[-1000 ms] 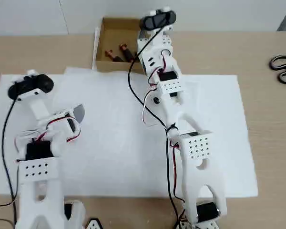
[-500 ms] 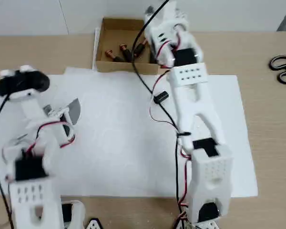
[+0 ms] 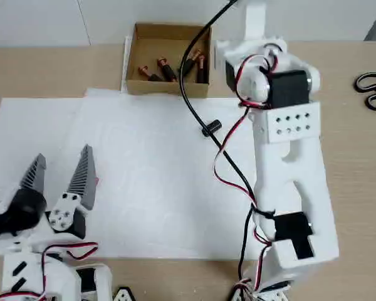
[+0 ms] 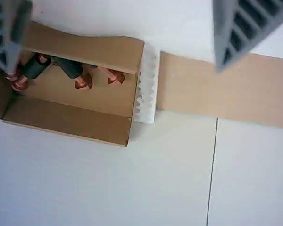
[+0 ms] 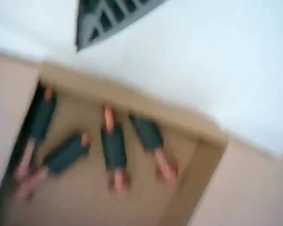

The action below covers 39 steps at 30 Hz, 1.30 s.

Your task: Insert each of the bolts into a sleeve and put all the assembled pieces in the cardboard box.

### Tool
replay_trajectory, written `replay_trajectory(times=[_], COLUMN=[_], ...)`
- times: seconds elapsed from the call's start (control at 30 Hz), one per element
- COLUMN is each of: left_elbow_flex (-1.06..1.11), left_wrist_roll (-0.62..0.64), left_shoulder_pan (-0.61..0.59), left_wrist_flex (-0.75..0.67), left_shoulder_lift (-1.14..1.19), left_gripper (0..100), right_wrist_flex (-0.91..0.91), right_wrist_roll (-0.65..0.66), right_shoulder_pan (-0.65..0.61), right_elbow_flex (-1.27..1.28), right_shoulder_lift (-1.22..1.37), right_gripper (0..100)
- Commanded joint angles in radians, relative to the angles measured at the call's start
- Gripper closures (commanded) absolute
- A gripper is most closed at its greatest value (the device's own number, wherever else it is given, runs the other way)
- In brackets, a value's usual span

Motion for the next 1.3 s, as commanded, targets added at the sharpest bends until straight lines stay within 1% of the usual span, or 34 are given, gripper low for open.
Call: replay_trajectory(times=[0.0, 0.07, 0.17, 0.3, 0.4, 0.57, 0.77, 0.83, 0.93, 1.0, 1.1, 1.27], left_elbow_flex=[0.022, 0.022, 0.022, 0.022, 0.016, -0.024, -0.143, -0.202, -0.292, -0.317, -0.318, -0.315], left_wrist_roll=[-0.002, -0.002, 0.003, 0.003, 0.005, 0.006, 0.009, 0.055, 0.117, 0.118, 0.118, 0.118], left_shoulder_pan=[-0.008, -0.005, -0.005, -0.002, -0.002, -0.002, -0.002, -0.002, -0.002, -0.006, -0.008, -0.009], left_wrist_flex=[0.000, 0.000, 0.006, 0.072, 0.094, 0.117, 0.233, 0.281, 0.339, 0.361, 0.397, 0.404], left_shoulder_lift=[-0.025, -0.009, 0.014, 0.075, 0.138, 0.252, 0.457, 0.511, 0.585, 0.629, 0.674, 0.649], left_gripper=[75, 75, 75, 75, 75, 75, 75, 75, 75, 75, 75, 75], right_wrist_flex=[0.180, 0.242, 0.246, 0.249, 0.249, 0.248, 0.236, 0.186, 0.067, -0.036, -0.171, -0.367], right_wrist_roll=[-0.003, -0.005, -0.006, -0.006, -0.006, -0.006, -0.009, -0.011, -0.021, -0.089, -0.233, -0.437], right_shoulder_pan=[0.008, 0.008, 0.010, 0.010, 0.010, 0.010, 0.008, 0.008, 0.008, 0.010, 0.010, 0.008], right_elbow_flex=[-0.046, -0.046, -0.040, -0.040, -0.012, 0.195, 0.423, 0.488, 0.586, 0.654, 0.760, 0.911], right_shoulder_lift=[-0.082, -0.096, -0.119, -0.133, -0.133, -0.137, -0.131, -0.131, -0.131, -0.131, -0.131, -0.131], right_gripper=[82.6, 82.6, 82.6, 82.6, 82.6, 82.6, 82.6, 82.6, 82.6, 82.6, 82.6, 82.5])
